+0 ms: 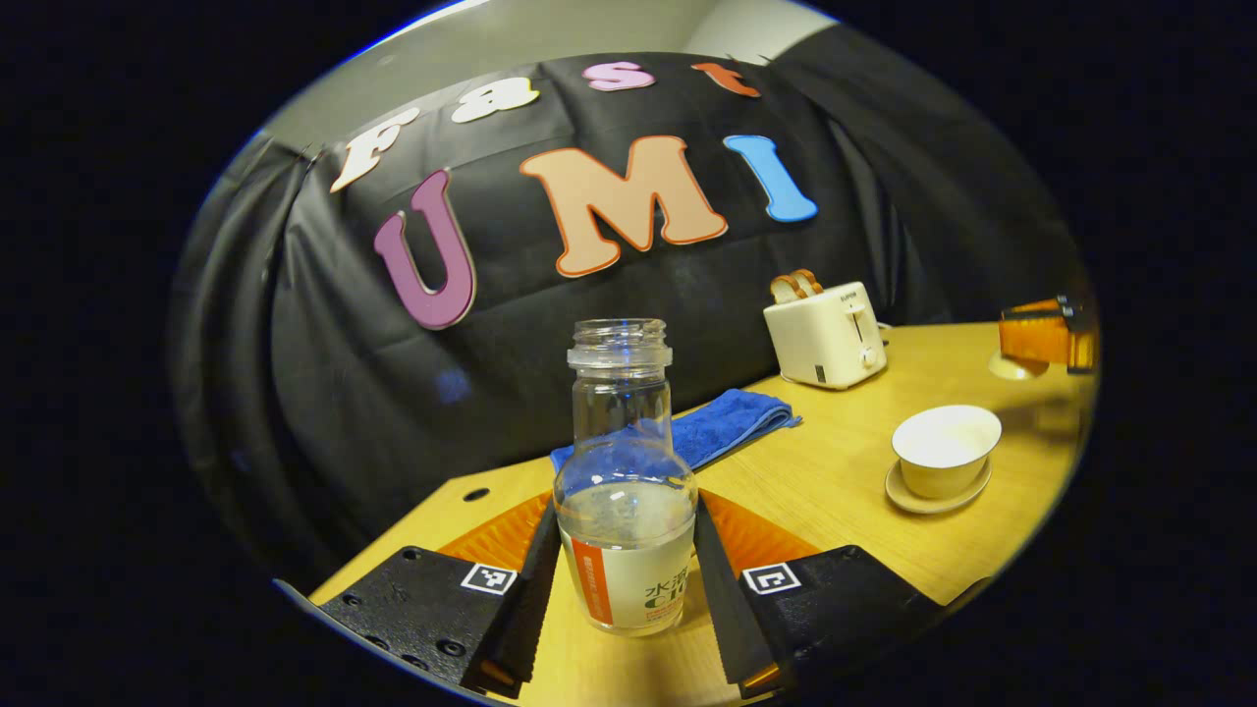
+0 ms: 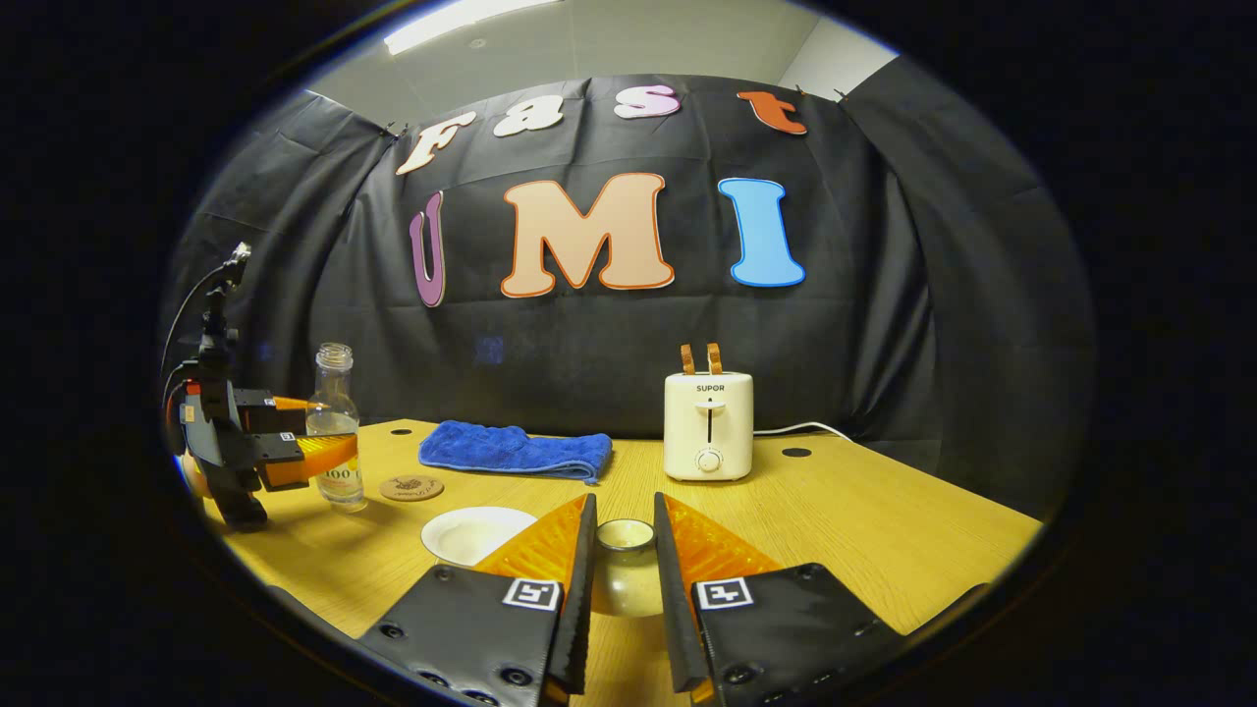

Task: Open the teacup lid with one hand, grasp the water bottle and pour water into the teacup with the other hand; after pouring, place the water bottle on the coaster and then close the teacup lid.

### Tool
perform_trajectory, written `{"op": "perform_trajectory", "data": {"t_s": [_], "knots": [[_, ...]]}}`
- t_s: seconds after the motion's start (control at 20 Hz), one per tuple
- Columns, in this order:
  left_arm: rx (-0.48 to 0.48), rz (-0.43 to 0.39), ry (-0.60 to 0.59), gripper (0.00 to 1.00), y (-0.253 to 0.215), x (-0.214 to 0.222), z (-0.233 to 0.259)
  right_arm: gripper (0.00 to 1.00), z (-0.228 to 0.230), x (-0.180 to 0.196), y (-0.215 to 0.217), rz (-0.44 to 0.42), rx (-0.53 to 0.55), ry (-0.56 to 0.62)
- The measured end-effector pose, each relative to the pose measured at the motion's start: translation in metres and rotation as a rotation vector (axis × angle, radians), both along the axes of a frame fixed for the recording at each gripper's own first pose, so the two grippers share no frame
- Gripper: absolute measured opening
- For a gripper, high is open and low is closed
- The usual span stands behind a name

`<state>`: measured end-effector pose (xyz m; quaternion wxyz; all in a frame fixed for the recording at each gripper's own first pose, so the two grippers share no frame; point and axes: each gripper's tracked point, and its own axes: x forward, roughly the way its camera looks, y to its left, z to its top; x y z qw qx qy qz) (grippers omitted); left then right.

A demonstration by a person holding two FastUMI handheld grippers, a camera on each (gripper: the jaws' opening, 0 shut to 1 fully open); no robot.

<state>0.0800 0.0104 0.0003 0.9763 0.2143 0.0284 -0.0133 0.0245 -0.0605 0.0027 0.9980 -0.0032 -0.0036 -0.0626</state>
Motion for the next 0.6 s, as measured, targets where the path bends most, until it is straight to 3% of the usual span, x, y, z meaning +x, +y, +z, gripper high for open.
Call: {"op": "perform_trajectory", "data": {"t_s": [0.15,0.4,0.6], "knots": [[0.191,0.005,0.011,0.68,-0.001,0.003,0.005,0.36,-0.001,-0.002,0.0,0.012,0.0,0.003],[0.368,-0.017,0.048,0.68,-0.011,0.003,0.004,0.36,0.0,-0.007,-0.014,0.002,0.001,0.004],[0.575,-0.058,0.052,0.69,-0.026,0.007,0.003,0.36,0.0,-0.011,-0.028,-0.022,0.0,0.003]]}}
